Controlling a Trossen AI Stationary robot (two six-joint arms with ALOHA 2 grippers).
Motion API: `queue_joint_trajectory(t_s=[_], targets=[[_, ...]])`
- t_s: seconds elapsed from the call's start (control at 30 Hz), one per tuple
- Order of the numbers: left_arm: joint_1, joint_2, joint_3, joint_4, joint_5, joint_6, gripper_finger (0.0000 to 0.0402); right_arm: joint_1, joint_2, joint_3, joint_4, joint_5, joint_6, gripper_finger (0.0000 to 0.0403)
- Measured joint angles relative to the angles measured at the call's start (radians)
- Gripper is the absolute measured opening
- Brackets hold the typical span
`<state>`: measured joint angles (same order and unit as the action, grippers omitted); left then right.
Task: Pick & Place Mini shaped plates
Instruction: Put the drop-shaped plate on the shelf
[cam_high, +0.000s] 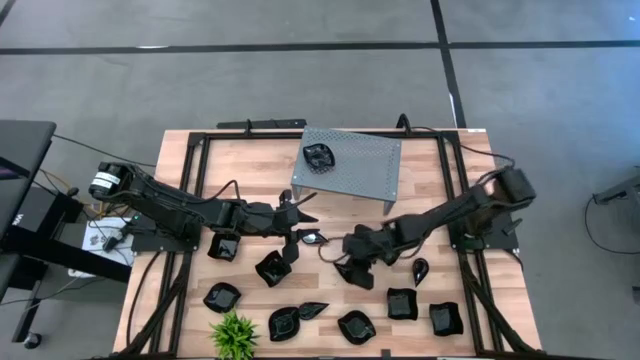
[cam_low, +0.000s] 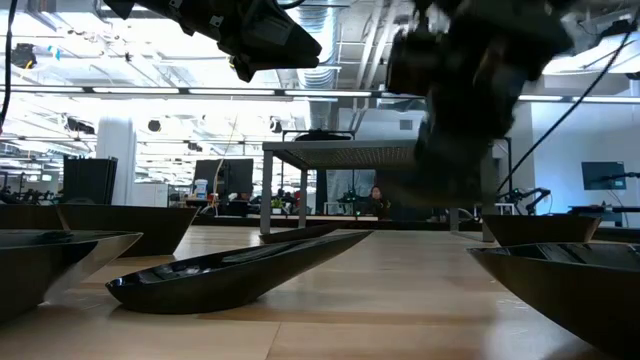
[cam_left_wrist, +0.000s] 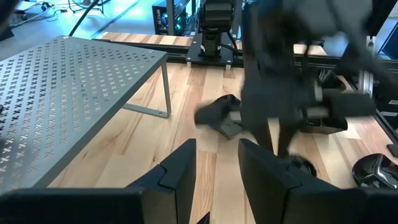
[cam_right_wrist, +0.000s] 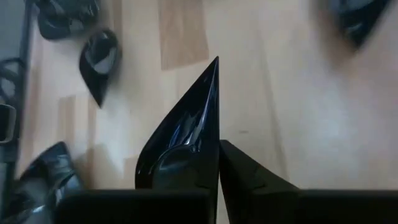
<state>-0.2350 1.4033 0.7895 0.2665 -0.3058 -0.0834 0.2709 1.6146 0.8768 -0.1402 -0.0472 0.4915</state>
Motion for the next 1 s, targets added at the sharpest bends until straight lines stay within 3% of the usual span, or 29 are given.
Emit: queue_joint_trajectory(t_s=[0.23,0.43,0.73,0.83,1.0], targets=[[0.000,0.000,0.000,0.004,0.000,0.000,0.0121,-0.118,-0.357,0.001,-0.222,0.160,-0.117,0.0003],[0.002,0.000,0.000,0.005,0.000,0.000,0.0121,-0.388,-0.536,0.001,-0.459,0.176,-0.206,0.0001],[0.019,0.000,-0.001,0.015,0.000,0.000,0.0121,-0.732,-0.492,0.015,-0.520,0.060,-0.387,0.0001],[0.022,0.000,-0.001,0.017,0.000,0.000,0.0121,-0.807,-0.462,0.036,-0.532,-0.002,-0.397,0.0000],[0.023,0.000,-0.001,0.019,0.000,0.000,0.0121,-0.877,-0.427,0.063,-0.525,-0.008,-0.446,0.0000]])
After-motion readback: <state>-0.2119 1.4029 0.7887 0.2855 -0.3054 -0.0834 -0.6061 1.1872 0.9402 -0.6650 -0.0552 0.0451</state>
